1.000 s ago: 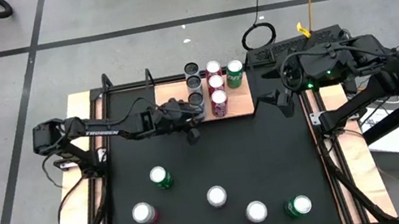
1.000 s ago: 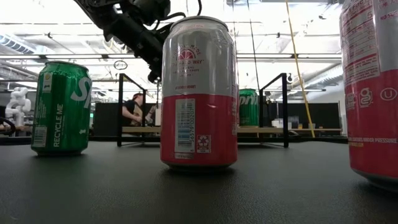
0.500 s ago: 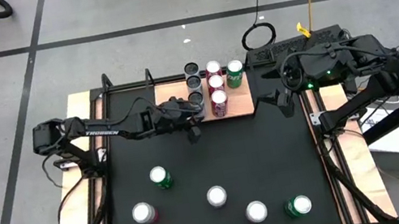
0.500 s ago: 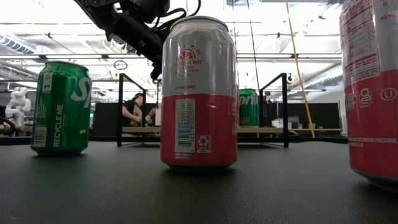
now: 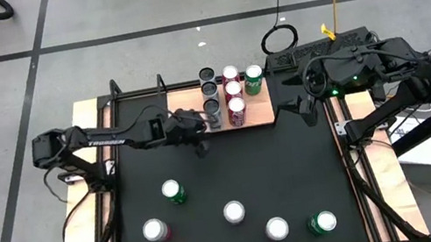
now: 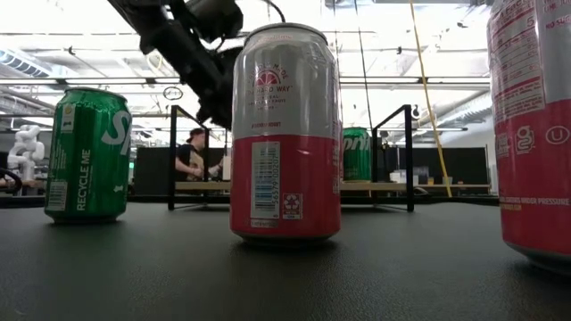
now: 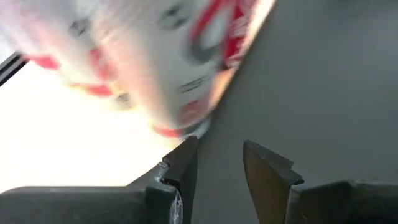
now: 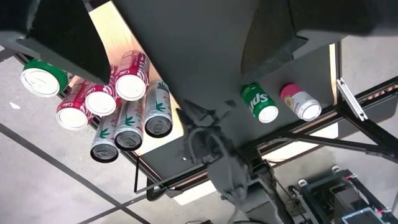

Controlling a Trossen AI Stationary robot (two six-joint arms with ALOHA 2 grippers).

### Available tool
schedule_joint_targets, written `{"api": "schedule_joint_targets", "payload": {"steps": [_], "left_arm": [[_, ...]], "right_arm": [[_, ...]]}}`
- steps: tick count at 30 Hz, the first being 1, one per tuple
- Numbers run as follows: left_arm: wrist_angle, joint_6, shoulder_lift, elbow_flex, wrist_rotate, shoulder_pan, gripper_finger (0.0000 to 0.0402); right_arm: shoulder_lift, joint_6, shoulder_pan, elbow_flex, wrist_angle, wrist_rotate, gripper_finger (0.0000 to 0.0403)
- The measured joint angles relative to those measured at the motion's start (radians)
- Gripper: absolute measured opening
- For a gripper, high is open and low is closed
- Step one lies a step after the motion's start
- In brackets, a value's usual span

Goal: Place canned beverage on shelf
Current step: Adjust the white soda can on the shelf

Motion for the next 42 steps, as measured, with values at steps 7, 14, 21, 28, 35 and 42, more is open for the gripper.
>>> {"api": "schedule_joint_targets", "payload": {"steps": [7,14,21,28,35,42], "left_arm": [[0.095,-0.001,0.028,-0.001,0.024,0.027,0.0127],[0.089,-0.002,0.028,-0.001,0.028,0.027,0.0127],[0.096,0.0,0.028,-0.001,0.124,0.017,0.0127],[0.149,0.008,0.028,-0.001,0.104,0.019,0.0127],[0.166,0.055,0.028,-0.001,0.076,0.019,0.0127],[0.176,0.054,0.028,-0.001,0.11,0.019,0.0127]], "right_arm": [[0.0,-0.019,0.0,0.0,0.005,0.0,0.0338],[0.0,-0.011,0.0,0.0,0.009,0.0,0.0338],[0.0,-0.014,0.0,0.0,0.008,0.002,0.0338],[0.0,-0.023,0.0,0.0,0.008,0.026,0.0338],[0.0,-0.028,0.0,0.0,0.008,0.03,0.0338],[0.0,-0.023,0.0,0.0,0.008,0.03,0.0338]]}}
